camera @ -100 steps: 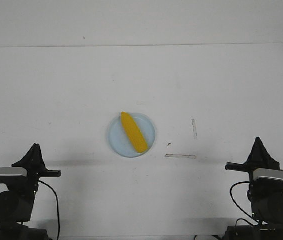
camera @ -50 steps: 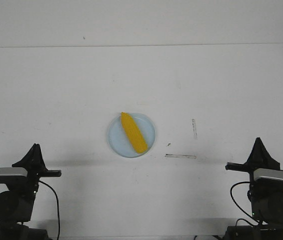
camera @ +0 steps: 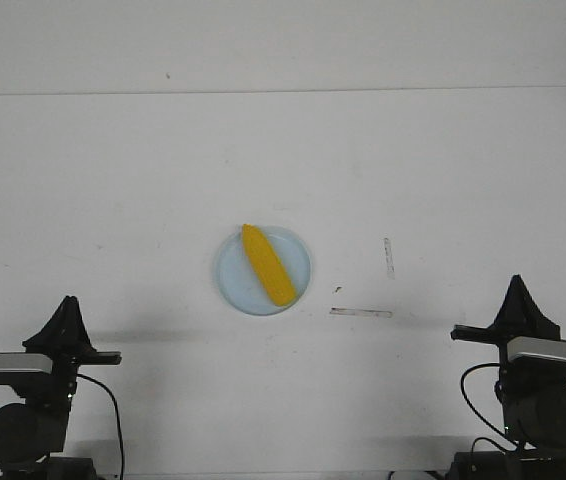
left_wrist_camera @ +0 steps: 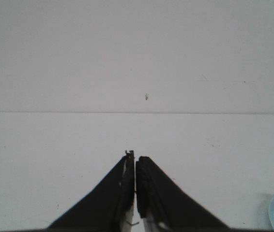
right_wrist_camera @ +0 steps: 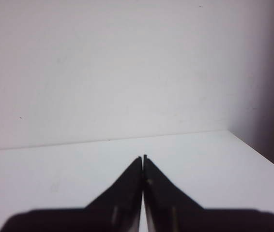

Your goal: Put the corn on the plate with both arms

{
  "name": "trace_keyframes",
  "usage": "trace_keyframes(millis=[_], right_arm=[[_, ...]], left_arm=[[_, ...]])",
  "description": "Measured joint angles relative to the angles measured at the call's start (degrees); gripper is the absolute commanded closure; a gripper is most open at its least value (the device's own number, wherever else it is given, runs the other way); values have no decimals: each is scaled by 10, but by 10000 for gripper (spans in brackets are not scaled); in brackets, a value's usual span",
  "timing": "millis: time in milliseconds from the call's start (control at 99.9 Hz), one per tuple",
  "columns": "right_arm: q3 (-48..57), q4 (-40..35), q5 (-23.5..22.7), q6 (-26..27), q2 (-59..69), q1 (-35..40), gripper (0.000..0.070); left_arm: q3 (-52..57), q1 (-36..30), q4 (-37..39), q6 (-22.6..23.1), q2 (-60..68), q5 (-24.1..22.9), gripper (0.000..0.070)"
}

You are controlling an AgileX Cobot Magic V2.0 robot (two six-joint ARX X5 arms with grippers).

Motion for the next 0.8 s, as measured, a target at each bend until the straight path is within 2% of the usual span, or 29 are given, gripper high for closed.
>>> trace_keyframes(millis=[210,310,531,801], right_arm=[[0,0,0,0,0,0,697],[0,0,0,0,-1,0,697],[0,0,0,0,-1,0,697],[0,0,0,0,-1,0,697]], left_arm=[[-79,5,12,-9,-63,0,699],[-119,13,44,-10,-62,5,699],[-118,13,10,-11,-63,14,699],[-118,13,10,-11,-63,15,699]])
